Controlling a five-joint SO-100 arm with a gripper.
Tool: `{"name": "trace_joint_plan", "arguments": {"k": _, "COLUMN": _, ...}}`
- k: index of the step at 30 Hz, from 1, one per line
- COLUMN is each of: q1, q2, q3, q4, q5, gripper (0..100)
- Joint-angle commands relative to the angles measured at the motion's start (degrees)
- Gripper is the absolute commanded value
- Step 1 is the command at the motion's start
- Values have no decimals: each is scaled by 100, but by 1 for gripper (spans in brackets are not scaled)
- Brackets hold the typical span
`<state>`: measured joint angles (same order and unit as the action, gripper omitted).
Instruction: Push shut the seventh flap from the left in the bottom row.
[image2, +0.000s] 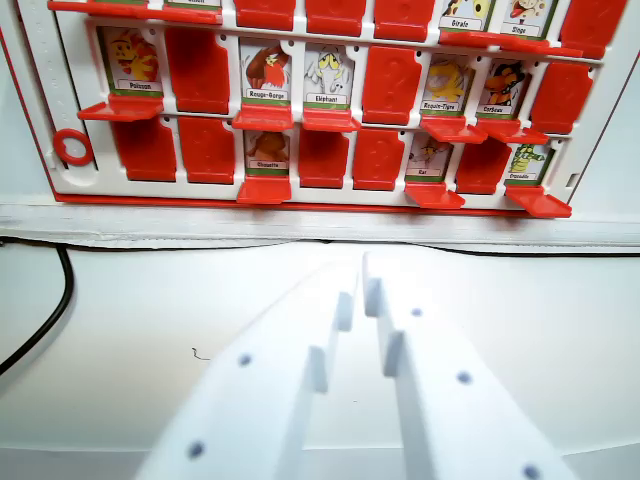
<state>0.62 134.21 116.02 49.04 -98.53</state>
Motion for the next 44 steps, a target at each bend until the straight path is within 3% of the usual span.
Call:
{"name": "trace_joint_plan", "arguments": {"k": 1, "q1": -88, "q2": 396, "q3": -800, "q4": 9, "q5": 44, "gripper": 0}}
{"name": "trace_joint_plan", "arguments": {"k": 7, "q1": -149, "q2": 510, "q3": -949, "q4": -70, "q5": 457, "gripper": 0}}
{"name": "trace_joint_plan", "arguments": {"k": 44, "q1": -9, "q2": 501, "q3": -993, "q4": -123, "q5": 501, "gripper": 0}}
